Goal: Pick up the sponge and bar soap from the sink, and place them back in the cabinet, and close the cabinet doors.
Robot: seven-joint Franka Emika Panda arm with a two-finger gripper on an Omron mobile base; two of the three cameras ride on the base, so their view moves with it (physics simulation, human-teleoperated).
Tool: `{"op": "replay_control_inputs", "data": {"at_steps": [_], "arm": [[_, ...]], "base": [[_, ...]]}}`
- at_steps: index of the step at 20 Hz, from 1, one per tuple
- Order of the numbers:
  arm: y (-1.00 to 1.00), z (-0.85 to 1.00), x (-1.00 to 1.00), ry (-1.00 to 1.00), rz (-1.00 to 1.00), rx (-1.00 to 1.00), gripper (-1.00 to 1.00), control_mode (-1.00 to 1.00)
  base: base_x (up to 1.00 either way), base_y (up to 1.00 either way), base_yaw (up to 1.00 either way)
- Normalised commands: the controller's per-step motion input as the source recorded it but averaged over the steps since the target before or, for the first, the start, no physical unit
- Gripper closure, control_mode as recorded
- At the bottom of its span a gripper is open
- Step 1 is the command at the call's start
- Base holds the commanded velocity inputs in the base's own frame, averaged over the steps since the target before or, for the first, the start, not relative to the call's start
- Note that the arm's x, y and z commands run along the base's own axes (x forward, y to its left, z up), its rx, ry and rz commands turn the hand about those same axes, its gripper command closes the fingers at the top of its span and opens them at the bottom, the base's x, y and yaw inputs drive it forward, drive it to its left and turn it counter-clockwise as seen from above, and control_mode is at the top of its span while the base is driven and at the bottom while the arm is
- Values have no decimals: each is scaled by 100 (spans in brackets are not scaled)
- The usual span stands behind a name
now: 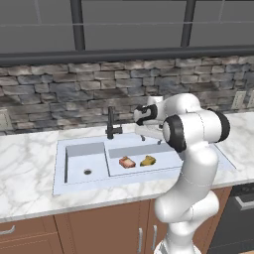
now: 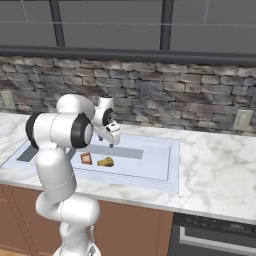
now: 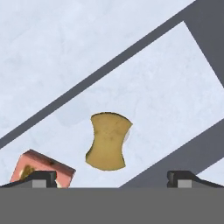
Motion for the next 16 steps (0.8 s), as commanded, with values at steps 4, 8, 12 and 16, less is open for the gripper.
{"op": "replay_control_inputs", "data": {"at_steps": [4,8,12,16], "arm": [[0,-13,7,0,-2,0,-100,-100],[0,-10,0,0,0,0,-100,-100],[0,-13,0,0,0,0,-100,-100],[0,-17,0,0,0,0,-100,-100]], "base": [[0,0,0],[0,0,0],[0,0,0],[0,0,0]]}}
